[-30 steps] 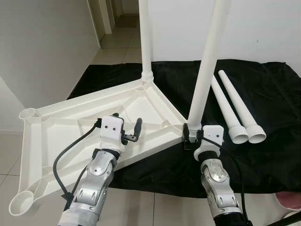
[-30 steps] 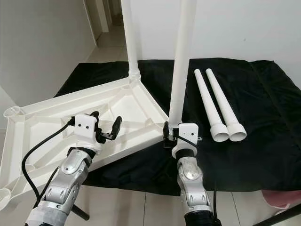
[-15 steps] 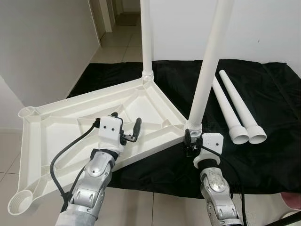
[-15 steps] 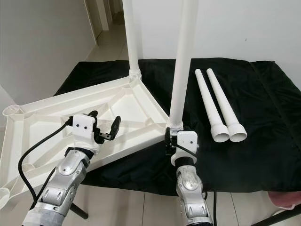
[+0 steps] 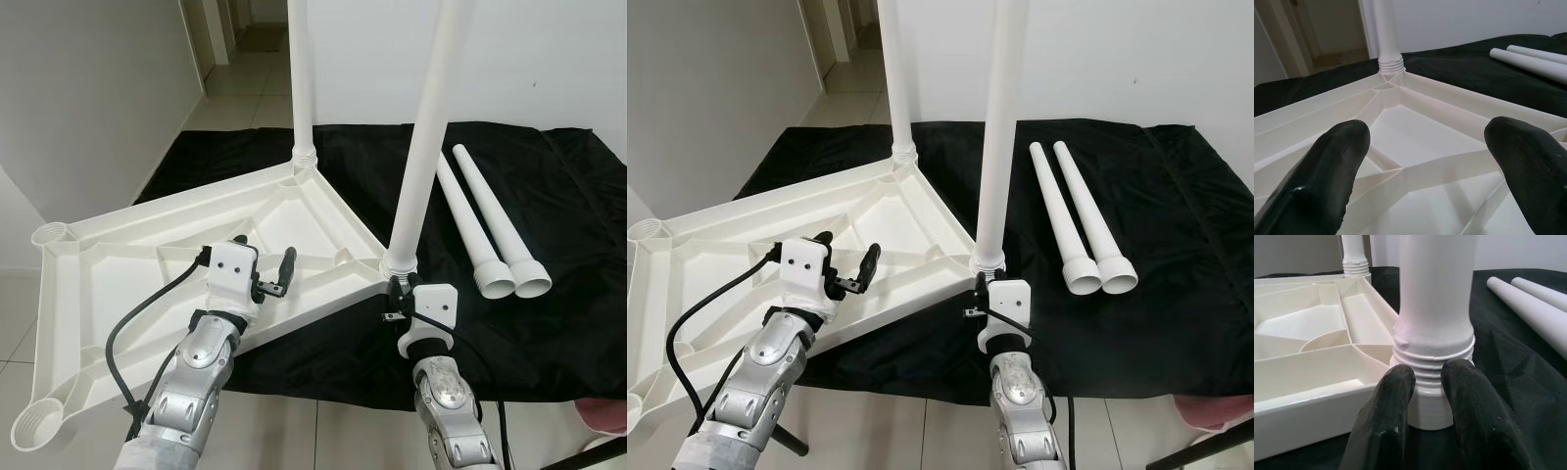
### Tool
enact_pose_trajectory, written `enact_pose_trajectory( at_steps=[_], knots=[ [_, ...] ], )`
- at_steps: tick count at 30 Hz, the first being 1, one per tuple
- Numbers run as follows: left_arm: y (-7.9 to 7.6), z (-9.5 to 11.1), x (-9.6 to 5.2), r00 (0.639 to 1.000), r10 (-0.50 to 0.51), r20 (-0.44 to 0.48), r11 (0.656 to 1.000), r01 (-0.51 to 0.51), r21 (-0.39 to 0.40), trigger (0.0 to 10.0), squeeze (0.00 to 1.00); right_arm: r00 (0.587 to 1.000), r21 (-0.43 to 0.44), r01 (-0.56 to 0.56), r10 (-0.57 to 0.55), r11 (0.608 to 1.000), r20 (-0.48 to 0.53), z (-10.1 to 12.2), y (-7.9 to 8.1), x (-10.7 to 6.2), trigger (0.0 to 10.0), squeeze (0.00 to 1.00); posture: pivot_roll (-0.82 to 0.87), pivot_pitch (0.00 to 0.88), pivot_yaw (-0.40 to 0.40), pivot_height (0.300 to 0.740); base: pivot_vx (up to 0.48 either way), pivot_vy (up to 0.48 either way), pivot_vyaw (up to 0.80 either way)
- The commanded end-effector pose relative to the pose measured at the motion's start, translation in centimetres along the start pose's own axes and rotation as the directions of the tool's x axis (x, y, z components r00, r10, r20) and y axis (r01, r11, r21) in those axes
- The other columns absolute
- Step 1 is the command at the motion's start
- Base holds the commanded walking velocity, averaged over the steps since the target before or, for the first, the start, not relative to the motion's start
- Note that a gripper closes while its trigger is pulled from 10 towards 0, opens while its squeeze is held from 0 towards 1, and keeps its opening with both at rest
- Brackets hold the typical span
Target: Building children table
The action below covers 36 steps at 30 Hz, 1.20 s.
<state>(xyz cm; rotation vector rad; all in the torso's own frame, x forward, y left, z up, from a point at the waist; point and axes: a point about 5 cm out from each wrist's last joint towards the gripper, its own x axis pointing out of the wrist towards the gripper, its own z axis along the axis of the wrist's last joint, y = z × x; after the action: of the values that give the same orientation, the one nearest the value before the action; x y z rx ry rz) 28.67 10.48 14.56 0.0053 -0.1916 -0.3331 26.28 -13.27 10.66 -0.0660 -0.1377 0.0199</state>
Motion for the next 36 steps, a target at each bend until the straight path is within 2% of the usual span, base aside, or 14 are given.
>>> enact_pose_trajectory(
  at_steps=[1,7,13,19,24,28,34,36],
  knots=[
    [-0.4,-0.3,-0.4,0.995,-0.102,-0.021,0.995,0.102,-0.001,10.0,0.0,1.0,0.004,-0.018,0.018,1.0,-0.013,-0.2,0.5,-0.1,10.0,0.0,-0.05,0.031,0.055,0.74,0.0,0.0,0.0],
    [-0.4,-0.3,-0.4,0.994,-0.109,-0.021,0.994,0.109,0.007,10.0,0.0,1.0,0.0,-0.016,0.016,1.0,-0.018,-0.3,0.4,-0.1,10.0,0.0,-0.04,0.032,0.055,0.74,0.0,0.0,0.0],
    [-0.4,-0.3,-0.4,0.992,-0.12,-0.027,0.993,0.12,0.016,10.0,0.0,0.997,-0.015,0.048,-0.049,0.999,-0.052,-0.7,-0.2,1.2,10.0,0.0,-0.04,0.018,0.055,0.74,0.0,0.0,0.0],
    [-0.7,-0.4,-0.4,0.986,-0.159,-0.045,0.987,0.16,0.034,10.0,0.0,0.992,0.008,0.102,-0.101,0.995,-0.077,-0.6,-0.7,2.3,10.0,0.0,-0.03,0.009,0.056,0.74,0.0,0.0,0.0],
    [-0.9,-0.5,-0.4,0.976,-0.207,-0.071,0.976,0.211,0.058,10.0,0.0,0.991,0.003,0.12,-0.119,0.993,-0.066,-0.2,-1.6,3.8,10.0,0.0,-0.02,0.005,0.064,0.74,0.0,0.0,0.0],
    [-1.2,-0.6,-0.3,0.965,-0.235,-0.116,0.967,0.244,0.07,10.0,0.0,0.987,-0.022,0.151,-0.152,0.988,-0.055,0.2,-2.9,5.2,10.0,0.0,-0.02,0.008,0.07,0.74,0.0,0.0,0.0],
    [-1.2,-0.7,-0.1,0.959,-0.235,-0.157,0.967,0.248,0.066,10.0,0.0,0.983,-0.031,0.179,-0.18,0.983,-0.029,0.9,-3.8,6.2,10.0,0.0,-0.02,0.01,0.074,0.74,0.0,0.0,0.0],
    [-1.0,-0.9,0.0,0.956,-0.225,-0.188,0.968,0.241,0.067,10.0,0.0,0.985,-0.024,0.17,-0.17,0.985,-0.015,1.2,-3.6,6.1,10.0,0.0,-0.02,0.017,0.074,0.74,0.0,0.0,0.0]
  ],
)
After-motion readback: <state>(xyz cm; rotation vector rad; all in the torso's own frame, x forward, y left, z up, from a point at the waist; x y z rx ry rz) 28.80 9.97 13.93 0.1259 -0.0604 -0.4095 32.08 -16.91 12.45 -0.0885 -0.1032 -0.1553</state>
